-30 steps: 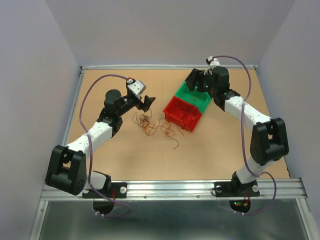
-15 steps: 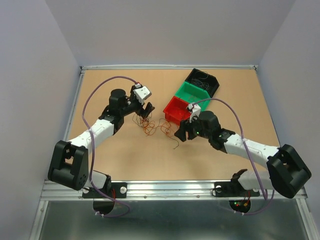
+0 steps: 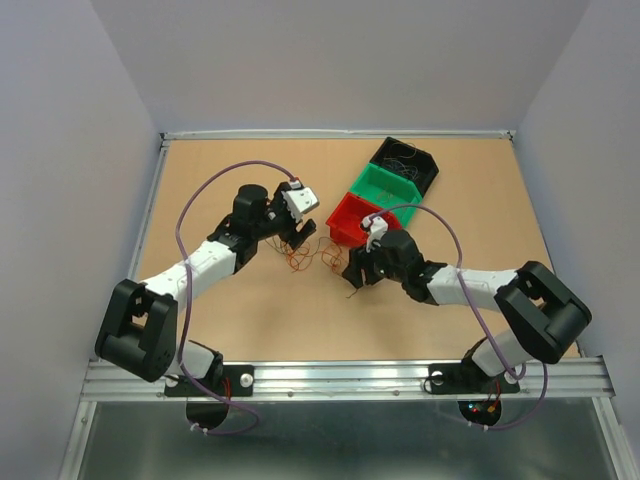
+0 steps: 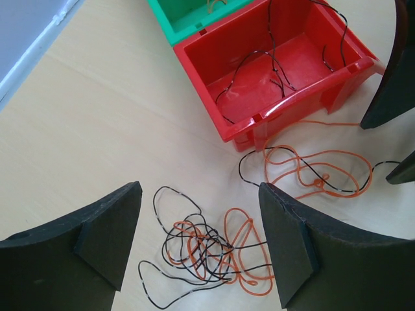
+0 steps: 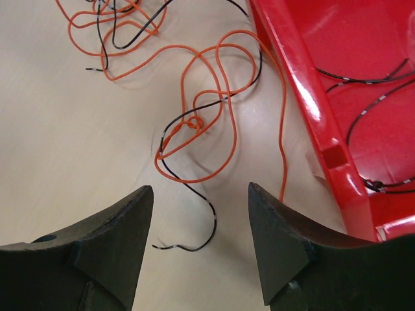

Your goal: Untangle the cables

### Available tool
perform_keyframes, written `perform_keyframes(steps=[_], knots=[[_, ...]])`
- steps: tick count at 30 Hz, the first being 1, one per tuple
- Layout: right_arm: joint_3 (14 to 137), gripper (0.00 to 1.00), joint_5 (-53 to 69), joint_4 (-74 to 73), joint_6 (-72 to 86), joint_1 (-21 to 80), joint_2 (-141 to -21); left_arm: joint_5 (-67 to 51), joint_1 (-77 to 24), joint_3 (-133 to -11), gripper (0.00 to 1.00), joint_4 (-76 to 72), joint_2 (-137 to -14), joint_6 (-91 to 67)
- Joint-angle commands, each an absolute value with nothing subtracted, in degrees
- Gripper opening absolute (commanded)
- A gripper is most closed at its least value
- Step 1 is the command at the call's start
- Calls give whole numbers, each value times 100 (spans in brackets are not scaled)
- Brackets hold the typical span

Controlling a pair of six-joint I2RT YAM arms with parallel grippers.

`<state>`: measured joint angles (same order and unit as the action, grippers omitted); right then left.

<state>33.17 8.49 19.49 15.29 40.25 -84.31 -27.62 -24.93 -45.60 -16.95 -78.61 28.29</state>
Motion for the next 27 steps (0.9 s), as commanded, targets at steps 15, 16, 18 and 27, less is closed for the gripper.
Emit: perform_keyframes(steps=[15, 16, 18, 27], knots=[[3964, 51, 1002, 2698, 1046, 4368, -9176, -2593, -2522, -4711, 83, -1679, -7998, 3015], [3973, 45, 1002, 2707, 1046, 4368, -9167, -2593, -2522, -4711, 83, -1679, -7998, 3015], [3973, 26, 1011, 2707, 1046, 4377, -9158, -2593, -2522, -4711, 83, -1679, -8007, 3023], [3762, 1, 1765, 2830, 1037, 4386, -8773, -2619, -2531, -4729, 83, -1661, -8033, 3050]])
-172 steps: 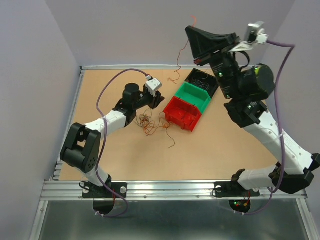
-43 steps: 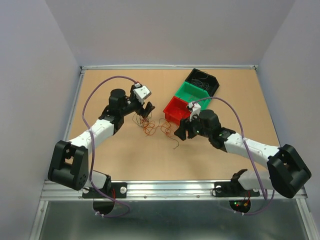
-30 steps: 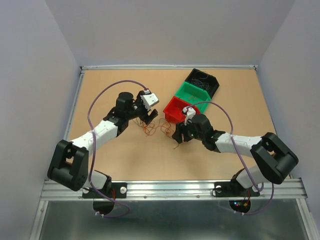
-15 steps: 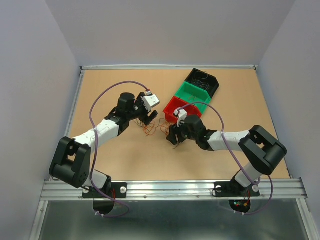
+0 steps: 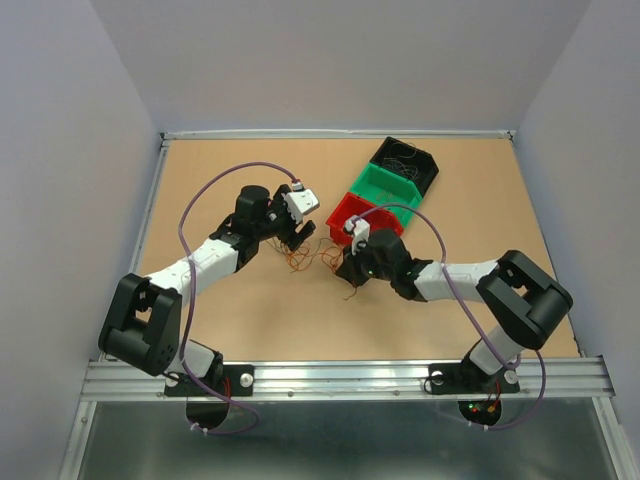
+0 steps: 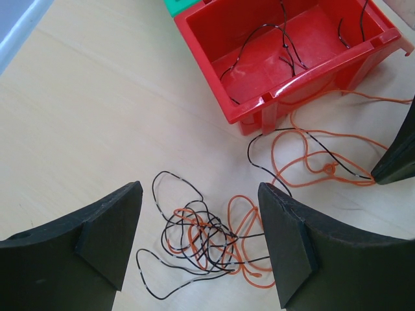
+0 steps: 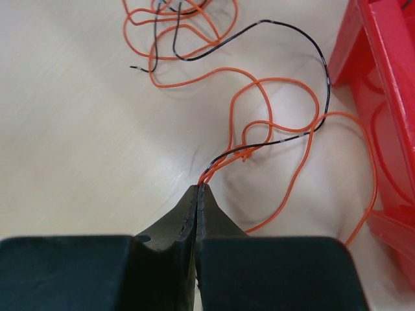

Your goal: Untangle the cables

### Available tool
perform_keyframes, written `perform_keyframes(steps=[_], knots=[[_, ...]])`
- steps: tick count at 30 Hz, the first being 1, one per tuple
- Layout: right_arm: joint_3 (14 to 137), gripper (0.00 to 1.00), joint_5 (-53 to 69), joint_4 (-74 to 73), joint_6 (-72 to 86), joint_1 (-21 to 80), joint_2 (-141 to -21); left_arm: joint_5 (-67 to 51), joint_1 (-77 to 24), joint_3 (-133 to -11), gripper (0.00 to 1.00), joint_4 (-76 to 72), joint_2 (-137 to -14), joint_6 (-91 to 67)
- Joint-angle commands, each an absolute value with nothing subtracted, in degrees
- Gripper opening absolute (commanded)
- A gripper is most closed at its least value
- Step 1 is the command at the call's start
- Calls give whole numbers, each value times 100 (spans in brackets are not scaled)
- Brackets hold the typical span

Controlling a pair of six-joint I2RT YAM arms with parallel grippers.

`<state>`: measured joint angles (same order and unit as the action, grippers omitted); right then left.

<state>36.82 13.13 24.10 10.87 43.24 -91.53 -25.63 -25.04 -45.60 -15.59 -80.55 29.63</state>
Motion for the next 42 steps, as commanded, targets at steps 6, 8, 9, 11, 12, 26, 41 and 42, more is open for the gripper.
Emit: perform_keyframes(steps=[6, 8, 9, 11, 12, 26, 41, 42], knots=[[3472, 1, 2118, 3041, 1195, 4403, -8289, -2619, -2531, -4772, 83, -1617, -8121, 3067], [3411, 0, 2162, 3076, 1239, 4395, -8139, -2628, -2523, -4799, 83, -1582, -8156, 3085], [3349, 0, 2180, 3085, 1257, 4395, -8078, -2637, -2531, -4808, 83, -1547, -8174, 3085], [3279, 1, 2232, 3120, 1318, 4403, -7867, -2689, -2523, -4851, 83, -1521, -8218, 3102], [3200, 0, 2259, 3129, 1336, 4403, -7788, -2733, -2522, -4878, 83, -1460, -8235, 3129], [3015, 5, 1740, 3015, 1362, 4403, -7576, -4149, -2057, -5519, 86, -97, -8859, 3621], [2909, 61, 1494, 3023, 1389, 4403, -7444, -3252, -2856, -5422, 78, 70, -9325, 4017], [2909, 61, 1485, 3023, 1389, 4403, -7436, -3226, -2874, -5449, 70, 105, -9395, 4017]])
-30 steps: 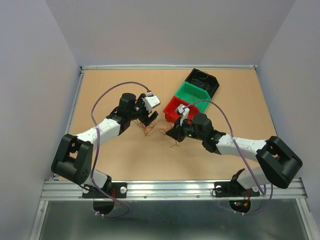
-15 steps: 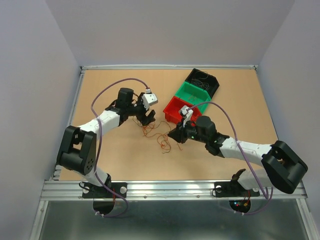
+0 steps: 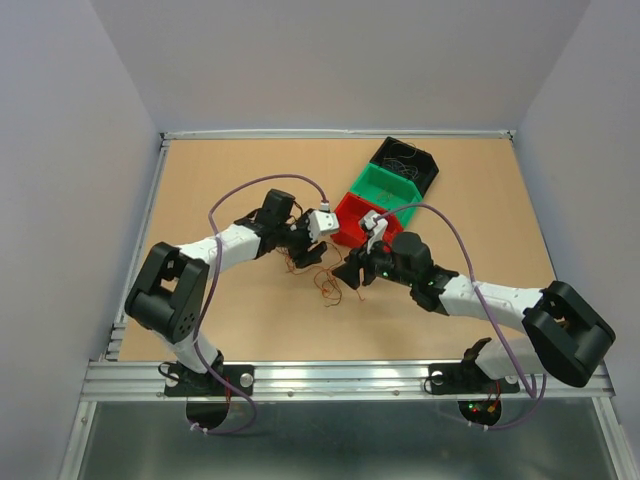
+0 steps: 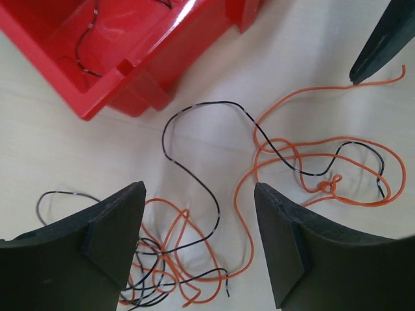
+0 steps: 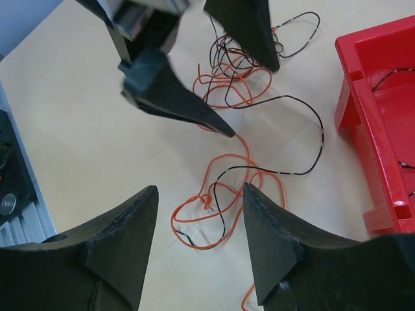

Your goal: Untangle the cables

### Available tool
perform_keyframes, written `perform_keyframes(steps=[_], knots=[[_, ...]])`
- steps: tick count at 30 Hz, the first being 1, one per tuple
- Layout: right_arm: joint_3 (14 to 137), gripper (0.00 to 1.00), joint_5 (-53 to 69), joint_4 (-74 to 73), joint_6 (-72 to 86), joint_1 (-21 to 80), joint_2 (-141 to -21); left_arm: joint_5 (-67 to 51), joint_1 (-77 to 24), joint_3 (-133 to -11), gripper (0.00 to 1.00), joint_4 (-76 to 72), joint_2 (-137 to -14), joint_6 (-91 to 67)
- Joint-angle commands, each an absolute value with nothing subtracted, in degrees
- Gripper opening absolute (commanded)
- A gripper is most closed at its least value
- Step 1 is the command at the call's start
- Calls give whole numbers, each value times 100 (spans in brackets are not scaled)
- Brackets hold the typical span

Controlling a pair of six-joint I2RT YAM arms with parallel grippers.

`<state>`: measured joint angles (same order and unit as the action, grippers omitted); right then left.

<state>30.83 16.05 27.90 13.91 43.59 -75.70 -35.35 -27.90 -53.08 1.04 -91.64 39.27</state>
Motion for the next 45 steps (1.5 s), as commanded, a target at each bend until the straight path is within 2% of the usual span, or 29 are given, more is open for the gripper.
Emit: perform_keyframes(steps=[1, 3, 4, 6, 7, 11, 18, 28, 37, 38, 41, 42, 44, 45], knots=[[2892, 61, 1494, 3015, 1389, 4403, -7409, -3182, -2918, -5528, 51, 123, -9509, 4008], [2874, 61, 1512, 3015, 1389, 4412, -7392, -3129, -2927, -5598, 32, 176, -9597, 3973], [2865, 61, 1547, 3023, 1380, 4412, -7374, -3103, -2909, -5625, 18, 167, -9606, 3964], [2848, 61, 1564, 3015, 1362, 4403, -7392, -3102, -2892, -5608, 3, 123, -9554, 3929], [2856, 61, 1564, 3015, 1336, 4403, -7409, -3120, -2874, -5590, 0, 106, -9493, 3929], [2883, 61, 1687, 3015, 1275, 4403, -7523, -3339, -2611, -5467, 0, -139, -9142, 3762], [3111, 61, 1731, 3032, 1213, 4412, -8014, -4473, -1557, -5108, 0, -833, -8176, 3130], [3682, 82, 1407, 2892, 950, 4622, -8885, -4992, -1099, -4456, 0, -1802, -7260, 2637], [4253, 84, 98, 3304, 414, 5106, -9746, -5010, -1090, -4544, 0, -1696, -7357, 2663], [4376, 83, -190, 3322, 361, 5133, -9851, -5010, -1090, -4544, 0, -1696, -7348, 2672], [4552, 71, -430, 3506, 177, 5168, -10195, -5010, -1090, -4535, 0, -1696, -7348, 2654], [4553, 55, -492, 3594, 158, 5159, -10300, -5001, -1081, -4544, 0, -1696, -7339, 2646], [4570, 36, -492, 3674, 132, 5159, -10327, -4957, -1081, -4535, 0, -1705, -7330, 2619], [4527, 24, -423, 3683, 123, 5168, -10318, -4931, -1055, -4526, 0, -1740, -7321, 2558]])
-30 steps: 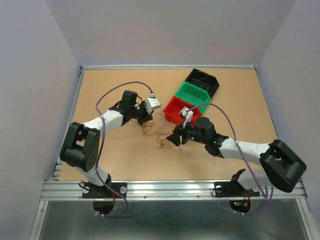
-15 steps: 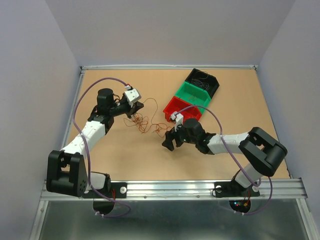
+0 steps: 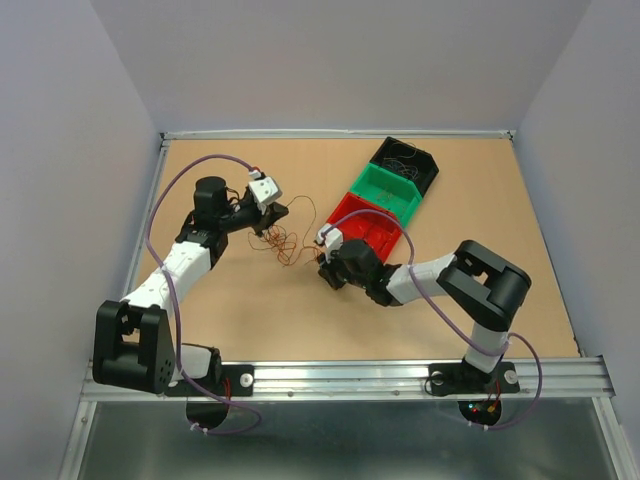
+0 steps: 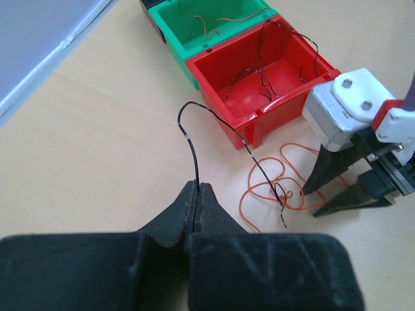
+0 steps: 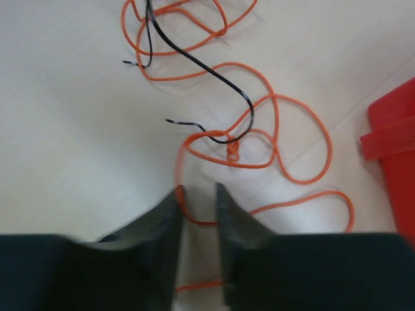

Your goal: Untangle the cables

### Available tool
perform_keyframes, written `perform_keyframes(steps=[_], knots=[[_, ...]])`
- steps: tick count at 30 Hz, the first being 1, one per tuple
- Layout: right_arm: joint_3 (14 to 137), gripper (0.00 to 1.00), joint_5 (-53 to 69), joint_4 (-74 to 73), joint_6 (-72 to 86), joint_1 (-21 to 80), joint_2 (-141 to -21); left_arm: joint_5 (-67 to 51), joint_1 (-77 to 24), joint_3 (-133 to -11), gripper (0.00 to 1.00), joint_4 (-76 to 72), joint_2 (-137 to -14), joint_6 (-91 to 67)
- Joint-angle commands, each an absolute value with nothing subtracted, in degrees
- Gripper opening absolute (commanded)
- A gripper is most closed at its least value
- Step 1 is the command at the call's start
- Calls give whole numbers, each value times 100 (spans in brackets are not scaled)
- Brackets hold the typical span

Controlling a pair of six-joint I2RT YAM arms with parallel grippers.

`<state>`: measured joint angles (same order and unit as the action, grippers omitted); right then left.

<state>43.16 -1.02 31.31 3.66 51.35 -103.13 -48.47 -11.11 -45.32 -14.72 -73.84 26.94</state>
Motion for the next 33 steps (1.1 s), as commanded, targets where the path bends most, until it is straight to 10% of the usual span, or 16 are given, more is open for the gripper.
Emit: perform_keyframes(steps=[1, 23, 33], knots=[[4474, 5, -361, 3691, 123, 5168, -10275, -4852, -1029, -4492, 0, -1888, -7295, 2471], [1854, 0, -290, 2849, 1196, 5150, -4028, -3347, 571, -4333, 0, -3393, -7550, 334], [3057, 0, -1439, 2101, 1002, 5159, -3981, -3077, 563, -4386, 0, -3349, -7629, 501]])
